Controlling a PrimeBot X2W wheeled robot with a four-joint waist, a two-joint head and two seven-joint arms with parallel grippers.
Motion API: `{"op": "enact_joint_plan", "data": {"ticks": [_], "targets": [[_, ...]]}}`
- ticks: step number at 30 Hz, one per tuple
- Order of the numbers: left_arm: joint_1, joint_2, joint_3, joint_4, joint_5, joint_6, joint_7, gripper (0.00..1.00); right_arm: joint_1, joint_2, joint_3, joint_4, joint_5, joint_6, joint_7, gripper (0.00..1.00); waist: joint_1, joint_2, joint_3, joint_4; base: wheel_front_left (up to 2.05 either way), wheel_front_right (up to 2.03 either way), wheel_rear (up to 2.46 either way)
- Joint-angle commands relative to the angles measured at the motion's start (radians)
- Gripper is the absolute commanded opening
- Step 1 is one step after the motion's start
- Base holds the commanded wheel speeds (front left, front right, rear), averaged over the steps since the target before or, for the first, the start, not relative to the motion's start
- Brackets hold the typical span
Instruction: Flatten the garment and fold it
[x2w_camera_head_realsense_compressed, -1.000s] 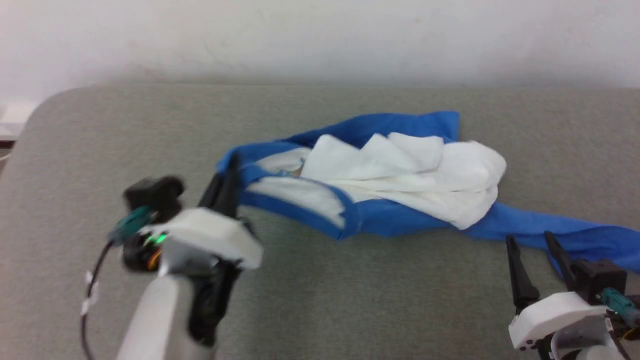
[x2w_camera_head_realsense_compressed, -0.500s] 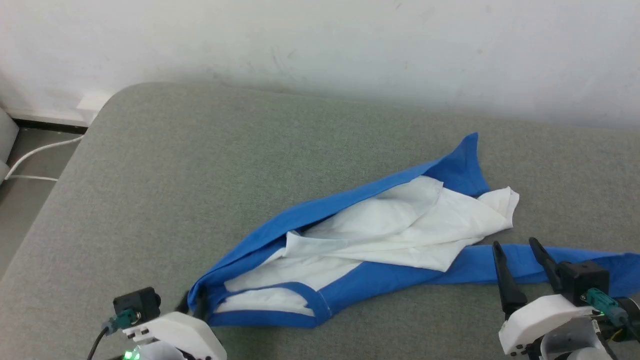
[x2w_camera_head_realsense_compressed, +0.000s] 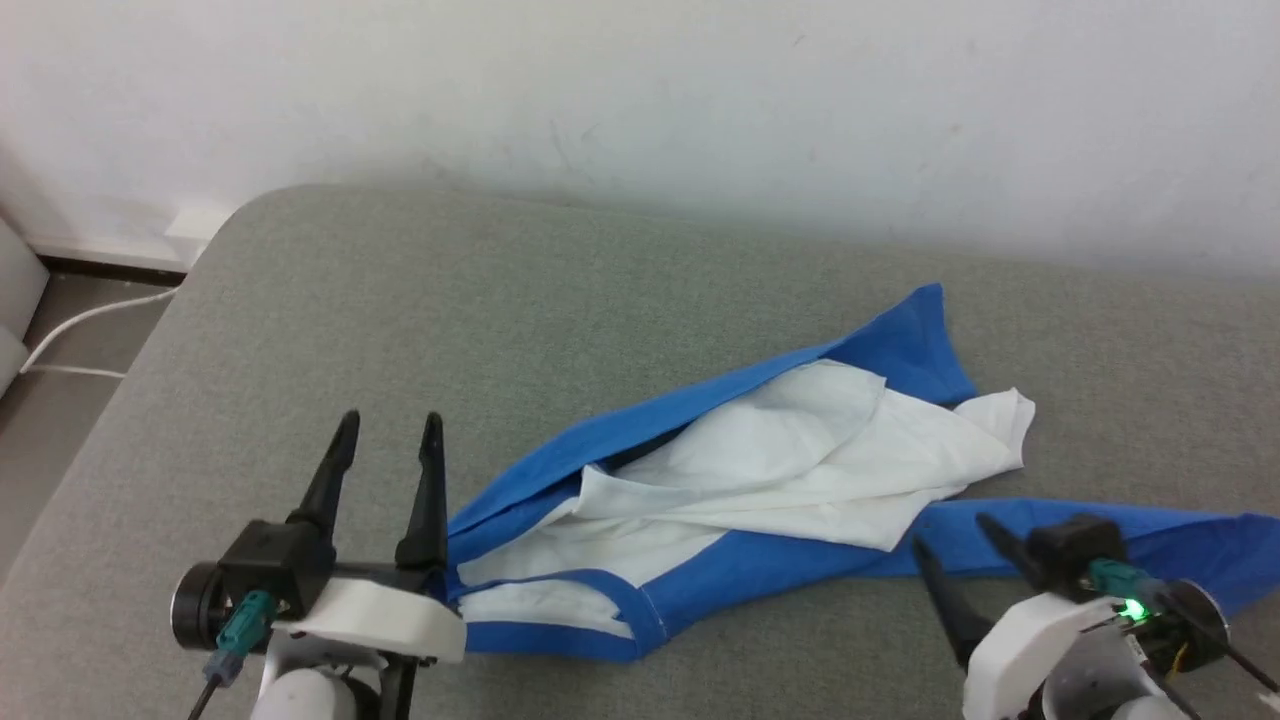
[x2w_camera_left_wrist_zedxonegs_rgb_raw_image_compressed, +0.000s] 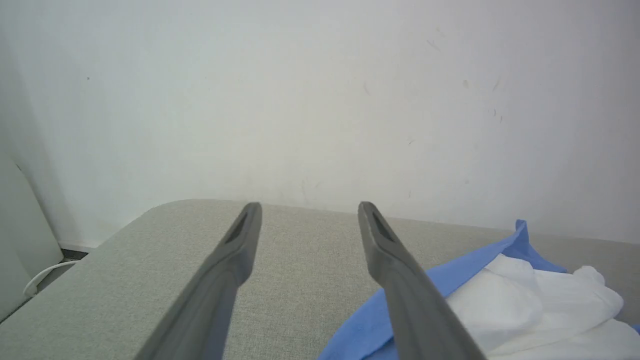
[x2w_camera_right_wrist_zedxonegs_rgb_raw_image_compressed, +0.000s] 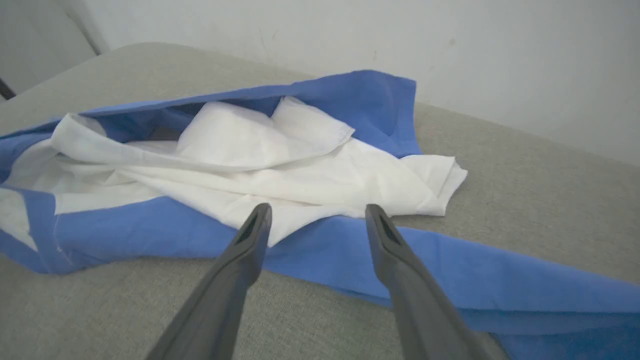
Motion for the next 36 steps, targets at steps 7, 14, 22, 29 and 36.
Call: {"op": "enact_joint_plan", "data": {"ticks": [7,14,22,29,36], "targets": [[0.029,-0.063,0.003,-0.049,0.044,-0.032,-0.005,1.00,-0.060,-0.150,0.150,-0.022,0.083,-0.002,0.247,1.00,0.0000,-0.0001,0.042,0.047,0.00,0.00,0.00],[0.011,-0.103,0.004,-0.031,0.059,-0.068,-0.006,1.00,-0.165,-0.250,0.231,0.078,0.057,-0.002,0.351,1.00,0.0000,-0.0001,0.095,0.109,0.00,0.00,0.00],[-0.004,-0.119,0.026,-0.020,0.067,-0.088,-0.006,1.00,-0.228,-0.286,0.273,0.202,0.059,-0.002,0.371,1.00,0.0000,-0.0001,0.138,0.137,0.00,0.00,0.00],[-0.008,-0.122,0.043,-0.009,0.077,-0.094,-0.006,1.00,-0.232,-0.369,0.328,0.212,0.161,-0.002,0.419,0.00,0.0000,-0.0001,0.122,0.100,0.00,0.00,0.00],[-0.002,-0.123,0.033,0.005,0.082,-0.103,-0.006,1.00,-0.242,-0.592,0.352,0.107,0.299,-0.002,0.521,0.00,0.0000,-0.0001,0.070,0.047,0.00,0.00,0.00]]}}
